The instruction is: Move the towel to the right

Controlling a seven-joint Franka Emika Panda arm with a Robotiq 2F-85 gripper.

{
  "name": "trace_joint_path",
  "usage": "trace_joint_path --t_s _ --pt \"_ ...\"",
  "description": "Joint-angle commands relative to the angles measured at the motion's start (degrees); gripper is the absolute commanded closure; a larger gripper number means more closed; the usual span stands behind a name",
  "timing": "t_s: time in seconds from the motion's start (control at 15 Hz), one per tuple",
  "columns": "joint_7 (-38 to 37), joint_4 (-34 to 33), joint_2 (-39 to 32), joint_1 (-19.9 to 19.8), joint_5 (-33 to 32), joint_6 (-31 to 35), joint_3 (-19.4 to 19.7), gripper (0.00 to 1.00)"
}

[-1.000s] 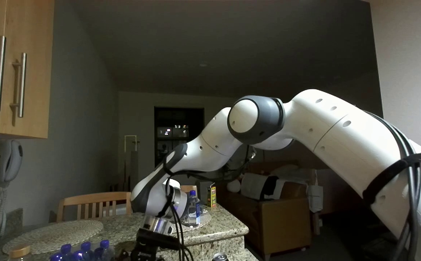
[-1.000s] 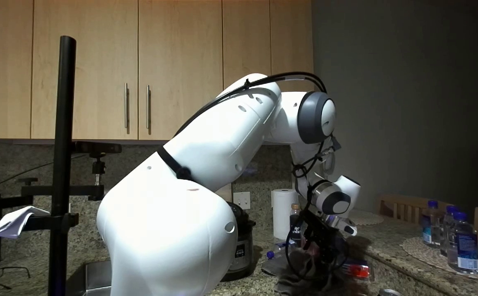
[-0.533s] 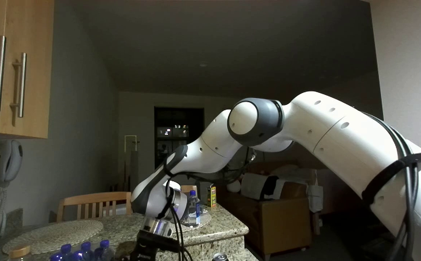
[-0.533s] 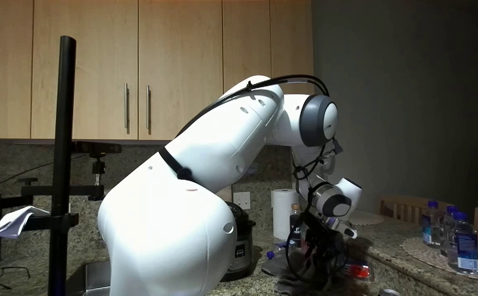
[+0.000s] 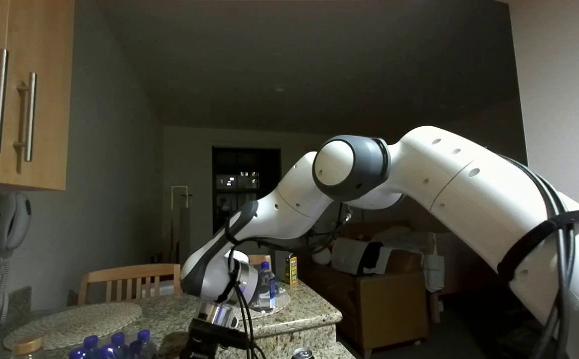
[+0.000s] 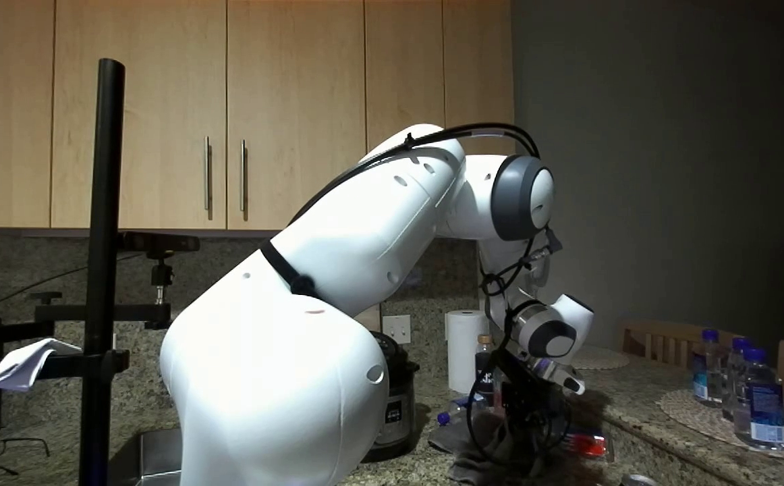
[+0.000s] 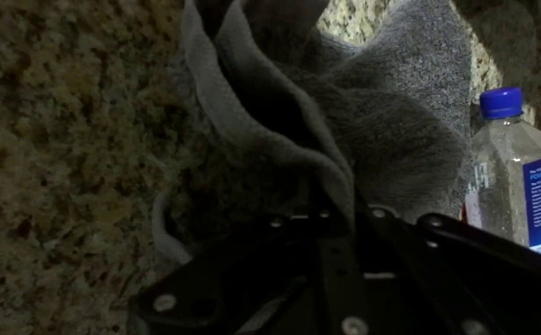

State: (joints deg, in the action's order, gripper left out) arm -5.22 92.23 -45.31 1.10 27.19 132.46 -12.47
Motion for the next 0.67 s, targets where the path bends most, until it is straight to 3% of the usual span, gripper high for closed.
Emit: trace_joint_path --t_s 0.0,0.6 --pt "-2.95 3.23 4.08 1.62 -1.24 -2.64 1.41 0.92" --pt "-10.72 5.48 11.50 6.67 -5.34 -5.01 5.24 0.91"
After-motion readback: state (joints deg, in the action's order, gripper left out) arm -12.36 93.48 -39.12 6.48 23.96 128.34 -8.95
